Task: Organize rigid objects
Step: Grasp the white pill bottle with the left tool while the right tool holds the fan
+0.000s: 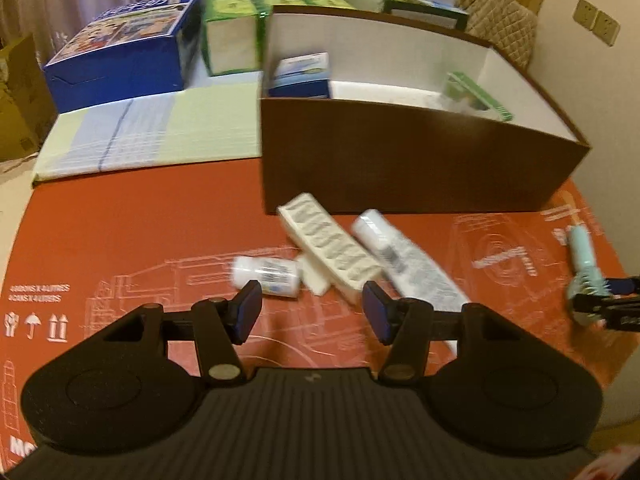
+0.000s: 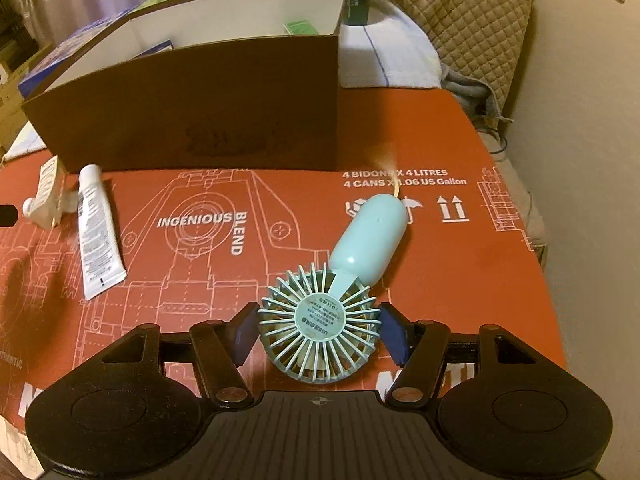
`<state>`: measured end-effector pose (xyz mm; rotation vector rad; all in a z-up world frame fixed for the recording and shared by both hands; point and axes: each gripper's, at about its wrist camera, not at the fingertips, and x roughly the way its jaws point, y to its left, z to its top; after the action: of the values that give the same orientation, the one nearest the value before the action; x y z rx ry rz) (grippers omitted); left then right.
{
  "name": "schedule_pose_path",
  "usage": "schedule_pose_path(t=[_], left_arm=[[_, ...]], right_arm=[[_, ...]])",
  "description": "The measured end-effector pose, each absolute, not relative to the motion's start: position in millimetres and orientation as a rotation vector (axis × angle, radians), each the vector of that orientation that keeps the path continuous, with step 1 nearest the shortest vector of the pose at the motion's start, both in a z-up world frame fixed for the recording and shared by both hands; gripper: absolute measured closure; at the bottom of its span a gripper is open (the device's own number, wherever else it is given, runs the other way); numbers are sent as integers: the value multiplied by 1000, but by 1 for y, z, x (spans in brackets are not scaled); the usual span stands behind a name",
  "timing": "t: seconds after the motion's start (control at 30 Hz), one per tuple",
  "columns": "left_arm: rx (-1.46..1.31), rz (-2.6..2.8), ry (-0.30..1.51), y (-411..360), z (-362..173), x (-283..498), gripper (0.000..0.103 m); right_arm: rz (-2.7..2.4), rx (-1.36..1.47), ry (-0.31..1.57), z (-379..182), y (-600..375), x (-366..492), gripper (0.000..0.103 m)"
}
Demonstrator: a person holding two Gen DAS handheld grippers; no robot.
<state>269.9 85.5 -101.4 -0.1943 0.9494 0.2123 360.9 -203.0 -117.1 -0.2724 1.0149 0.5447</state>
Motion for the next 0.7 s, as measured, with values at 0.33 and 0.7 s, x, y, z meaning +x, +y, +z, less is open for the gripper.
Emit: schedule_pose_path(t=[0.33, 0.7], left_arm=[[-138, 193, 977, 107, -129, 287, 51], [-77, 136, 988, 113, -147, 300, 61]], right_arm=[[549, -279, 1019, -122, -204, 372, 43], [536, -253, 1032, -123, -204, 375, 43]])
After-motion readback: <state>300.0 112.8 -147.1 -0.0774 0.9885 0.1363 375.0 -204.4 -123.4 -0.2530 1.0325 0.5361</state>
